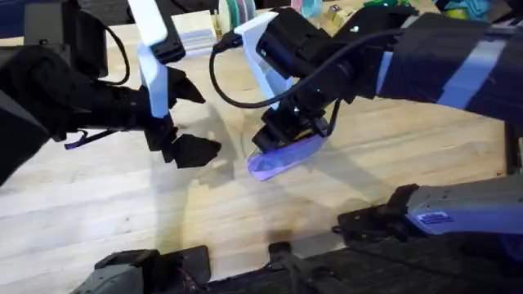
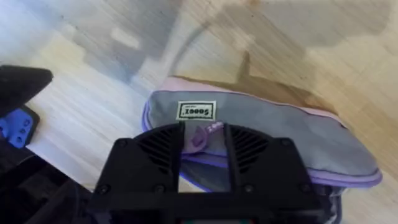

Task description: Unzip the bag, pick up the pens from the table one at a time and place them inside, then zip the bag closed.

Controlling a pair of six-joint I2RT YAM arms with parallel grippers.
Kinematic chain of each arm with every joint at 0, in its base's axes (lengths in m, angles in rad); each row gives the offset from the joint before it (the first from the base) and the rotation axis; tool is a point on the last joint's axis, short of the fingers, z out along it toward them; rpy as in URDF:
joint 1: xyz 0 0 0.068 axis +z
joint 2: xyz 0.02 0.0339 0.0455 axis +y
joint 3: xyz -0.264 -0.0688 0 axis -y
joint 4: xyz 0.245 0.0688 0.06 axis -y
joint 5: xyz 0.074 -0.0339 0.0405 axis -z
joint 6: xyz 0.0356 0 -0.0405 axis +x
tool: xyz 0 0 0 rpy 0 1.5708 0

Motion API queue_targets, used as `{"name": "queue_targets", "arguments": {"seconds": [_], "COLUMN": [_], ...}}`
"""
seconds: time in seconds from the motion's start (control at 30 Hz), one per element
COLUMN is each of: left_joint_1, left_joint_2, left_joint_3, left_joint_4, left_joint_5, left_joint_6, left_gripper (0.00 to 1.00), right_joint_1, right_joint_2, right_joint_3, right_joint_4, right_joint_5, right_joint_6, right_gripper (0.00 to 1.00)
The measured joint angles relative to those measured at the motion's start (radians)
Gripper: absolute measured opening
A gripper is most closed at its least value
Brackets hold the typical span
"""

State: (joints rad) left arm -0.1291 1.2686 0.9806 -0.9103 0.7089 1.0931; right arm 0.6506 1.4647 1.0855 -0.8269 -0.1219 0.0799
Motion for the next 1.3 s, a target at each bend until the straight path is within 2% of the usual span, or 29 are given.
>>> {"name": "queue_targets", "arguments": {"seconds": [0.1, 0.2, 0.23, 0.8, 1.03, 1.3], "left_joint_1": [0.0, 0.0, 0.0, 0.0, 0.0, -0.001], "left_joint_2": [0.0, 0.0, 0.0, 0.0, 0.0, 0.098], "left_joint_3": [0.0, 0.0, 0.0, 0.0, 0.0, 0.0], "left_joint_4": [0.003, 0.008, 0.009, 0.009, 0.007, 0.007], "left_joint_5": [-0.003, -0.006, -0.007, -0.006, 0.012, 0.096], "left_joint_6": [0.0, 0.0, 0.0, 0.0, 0.0, 0.0], "left_gripper": [0.995, 0.995, 0.995, 0.995, 0.995, 0.995], "right_joint_1": [0.0, 0.0, 0.0, -0.003, -0.058, -0.117], "right_joint_2": [0.0, 0.0, 0.0, -0.033, -0.071, -0.07], "right_joint_3": [0.0, 0.0, 0.0, 0.006, 0.05, 0.058], "right_joint_4": [-0.009, -0.012, -0.012, -0.017, -0.016, 0.007], "right_joint_5": [-0.017, -0.055, -0.073, -0.067, -0.067, -0.068], "right_joint_6": [0.002, 0.006, 0.006, 0.003, 0.002, 0.002], "right_gripper": [0.303, 0.064, 0.033, 0.032, 0.032, 0.032]}}
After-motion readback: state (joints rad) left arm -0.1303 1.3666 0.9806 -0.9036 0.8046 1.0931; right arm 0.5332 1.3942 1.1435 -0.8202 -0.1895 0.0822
